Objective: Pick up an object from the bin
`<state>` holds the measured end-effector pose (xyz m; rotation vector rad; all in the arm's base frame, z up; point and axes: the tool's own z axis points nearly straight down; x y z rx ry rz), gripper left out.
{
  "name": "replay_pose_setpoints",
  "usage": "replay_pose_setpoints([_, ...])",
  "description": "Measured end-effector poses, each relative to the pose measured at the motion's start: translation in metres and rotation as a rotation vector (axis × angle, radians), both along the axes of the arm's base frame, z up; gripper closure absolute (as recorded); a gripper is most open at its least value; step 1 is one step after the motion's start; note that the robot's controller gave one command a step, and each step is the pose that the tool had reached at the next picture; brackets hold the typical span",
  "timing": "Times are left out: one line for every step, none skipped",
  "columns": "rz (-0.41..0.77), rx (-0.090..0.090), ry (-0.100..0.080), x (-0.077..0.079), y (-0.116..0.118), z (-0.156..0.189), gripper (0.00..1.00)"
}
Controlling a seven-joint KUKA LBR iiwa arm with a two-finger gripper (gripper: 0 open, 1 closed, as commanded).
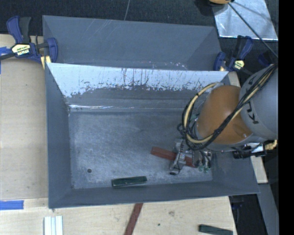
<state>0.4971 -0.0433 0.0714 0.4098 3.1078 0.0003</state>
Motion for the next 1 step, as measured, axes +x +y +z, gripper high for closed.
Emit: replay_pose_setpoints([0.000,0.000,0.000,0.0000,0.0000,0.0000,1.00])
